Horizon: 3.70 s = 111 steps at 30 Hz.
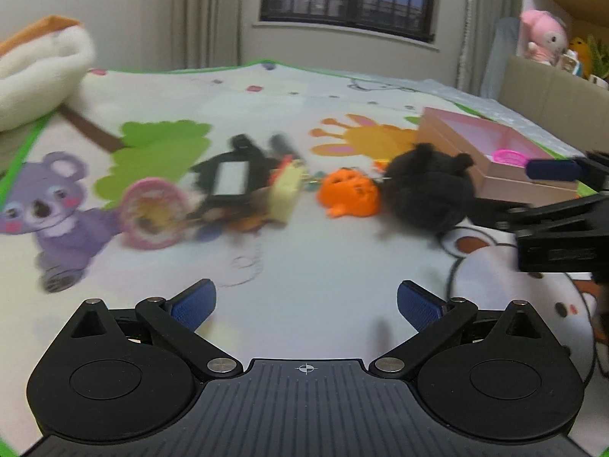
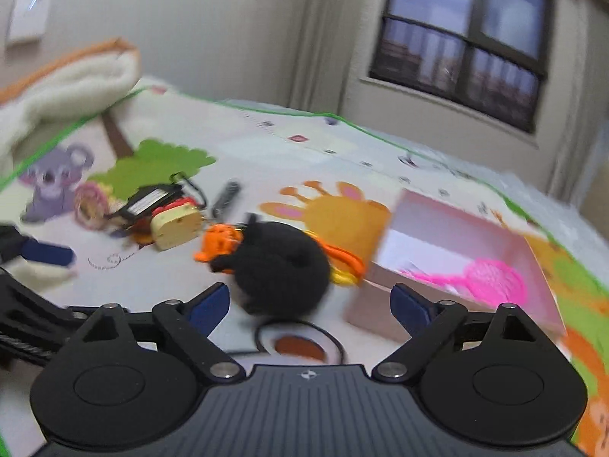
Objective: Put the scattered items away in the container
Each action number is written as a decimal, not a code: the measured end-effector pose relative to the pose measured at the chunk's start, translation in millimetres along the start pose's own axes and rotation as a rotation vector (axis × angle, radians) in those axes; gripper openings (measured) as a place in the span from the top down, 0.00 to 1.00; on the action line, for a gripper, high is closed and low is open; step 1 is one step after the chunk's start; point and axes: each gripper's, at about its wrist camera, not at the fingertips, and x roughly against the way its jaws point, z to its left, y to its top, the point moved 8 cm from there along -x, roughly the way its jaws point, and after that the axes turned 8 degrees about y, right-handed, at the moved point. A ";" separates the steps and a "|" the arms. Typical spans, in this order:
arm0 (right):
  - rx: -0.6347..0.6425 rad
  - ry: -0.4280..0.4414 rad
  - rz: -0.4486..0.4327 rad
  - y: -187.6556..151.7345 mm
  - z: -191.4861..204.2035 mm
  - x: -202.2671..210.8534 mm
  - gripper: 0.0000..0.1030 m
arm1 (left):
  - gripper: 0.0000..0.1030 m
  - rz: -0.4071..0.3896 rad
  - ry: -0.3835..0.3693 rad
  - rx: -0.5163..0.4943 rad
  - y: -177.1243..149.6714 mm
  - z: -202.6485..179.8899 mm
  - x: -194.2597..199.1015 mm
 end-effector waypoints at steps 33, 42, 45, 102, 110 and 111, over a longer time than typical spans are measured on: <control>-0.422 0.048 0.003 -80.0 -68.2 57.0 0.10 | 0.00 -0.084 0.197 0.001 21.8 31.1 5.7; -0.369 0.045 -0.043 -95.0 -58.7 46.4 0.03 | 0.03 0.021 0.343 -0.023 41.9 71.2 -55.1; -0.425 0.056 -0.009 -99.8 -65.8 39.5 0.03 | 0.31 0.036 0.330 -0.033 38.8 72.0 -61.8; -0.341 0.009 0.087 -69.5 -73.4 31.1 0.30 | 0.00 0.068 -0.162 -0.245 -32.4 -105.3 6.0; -0.717 0.257 0.103 -93.6 -87.5 72.6 0.27 | 0.00 0.088 -0.146 -0.243 -28.5 -107.2 7.0; -0.699 0.233 0.089 -97.0 -90.3 76.5 0.26 | 0.00 0.089 -0.144 -0.243 -28.8 -107.2 7.6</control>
